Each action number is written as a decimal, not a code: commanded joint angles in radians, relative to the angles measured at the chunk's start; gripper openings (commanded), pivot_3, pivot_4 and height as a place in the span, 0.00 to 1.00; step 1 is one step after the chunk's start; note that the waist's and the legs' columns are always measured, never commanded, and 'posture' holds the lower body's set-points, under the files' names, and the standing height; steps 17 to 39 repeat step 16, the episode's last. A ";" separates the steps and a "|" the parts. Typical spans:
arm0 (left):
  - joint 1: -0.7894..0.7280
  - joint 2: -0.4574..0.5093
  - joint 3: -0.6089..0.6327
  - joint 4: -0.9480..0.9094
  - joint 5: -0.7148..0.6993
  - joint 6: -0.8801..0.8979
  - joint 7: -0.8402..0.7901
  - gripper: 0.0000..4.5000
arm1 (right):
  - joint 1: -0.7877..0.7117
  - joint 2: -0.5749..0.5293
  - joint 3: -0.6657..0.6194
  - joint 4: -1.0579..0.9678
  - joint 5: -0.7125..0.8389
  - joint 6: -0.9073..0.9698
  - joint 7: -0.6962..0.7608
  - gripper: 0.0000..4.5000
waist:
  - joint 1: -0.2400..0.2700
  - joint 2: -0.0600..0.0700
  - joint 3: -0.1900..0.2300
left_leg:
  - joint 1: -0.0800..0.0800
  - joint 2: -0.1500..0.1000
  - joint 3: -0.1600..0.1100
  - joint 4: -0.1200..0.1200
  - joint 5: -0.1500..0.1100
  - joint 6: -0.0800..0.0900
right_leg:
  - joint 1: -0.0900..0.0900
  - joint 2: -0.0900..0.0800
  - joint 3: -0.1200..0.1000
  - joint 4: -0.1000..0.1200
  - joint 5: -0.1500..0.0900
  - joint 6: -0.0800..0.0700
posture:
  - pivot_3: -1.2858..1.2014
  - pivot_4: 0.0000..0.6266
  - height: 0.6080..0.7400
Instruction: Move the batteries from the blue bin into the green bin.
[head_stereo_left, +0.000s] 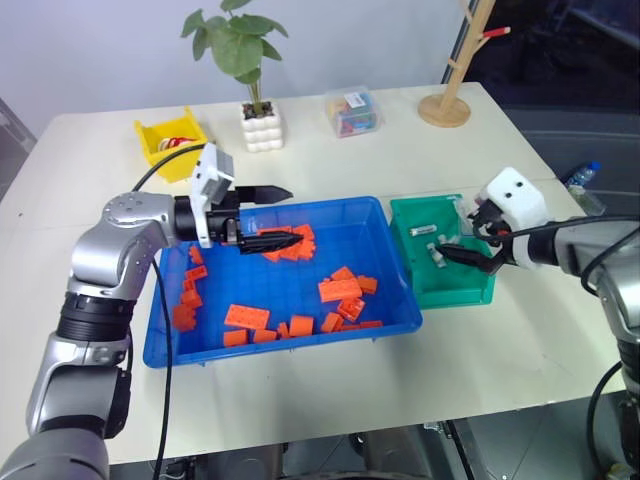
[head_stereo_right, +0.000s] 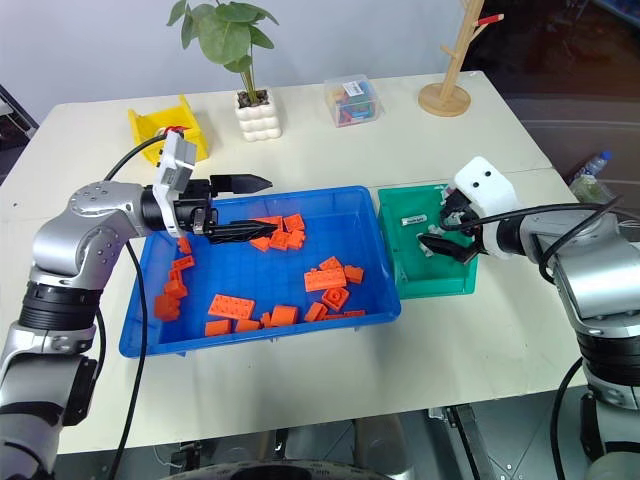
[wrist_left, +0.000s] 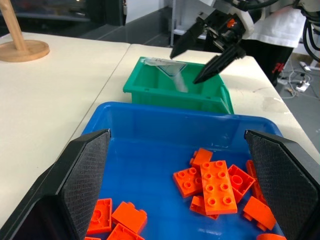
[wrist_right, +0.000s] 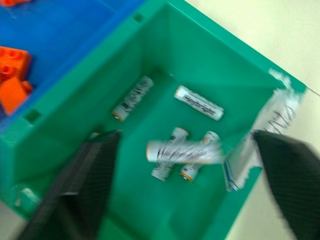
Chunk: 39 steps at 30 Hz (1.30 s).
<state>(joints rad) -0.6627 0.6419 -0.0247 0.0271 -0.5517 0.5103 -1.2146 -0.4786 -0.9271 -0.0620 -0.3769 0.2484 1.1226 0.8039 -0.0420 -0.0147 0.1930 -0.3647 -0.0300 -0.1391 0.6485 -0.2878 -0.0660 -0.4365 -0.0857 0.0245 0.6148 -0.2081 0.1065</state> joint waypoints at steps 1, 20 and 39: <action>-0.009 0.012 0.023 -0.022 0.004 -0.011 0.009 1.00 | -0.032 0.007 -0.027 0.003 0.012 -0.031 -0.026 1.00 | 0.000 0.000 0.000 | 0.000 0.000 0.000 0.000 0.000 0.000 | 0.000 0.000 0.000 0.000 0.000 0.000 | 0.52 0.24 1.00; -0.015 0.109 0.230 0.082 0.000 0.023 0.184 1.00 | -0.295 0.109 -0.130 0.377 0.040 -0.249 -0.123 1.00 | 0.000 0.000 0.000 | -0.002 0.000 0.000 0.000 0.000 0.000 | -0.001 0.000 0.000 -0.001 0.001 0.000 | 0.52 0.24 1.00; -0.015 0.109 0.230 0.082 0.000 0.023 0.184 1.00 | -0.295 0.109 -0.130 0.377 0.040 -0.249 -0.123 1.00 | 0.000 0.000 0.000 | -0.002 0.000 0.000 0.000 0.000 0.000 | -0.001 0.000 0.000 -0.001 0.001 0.000 | 0.52 0.24 1.00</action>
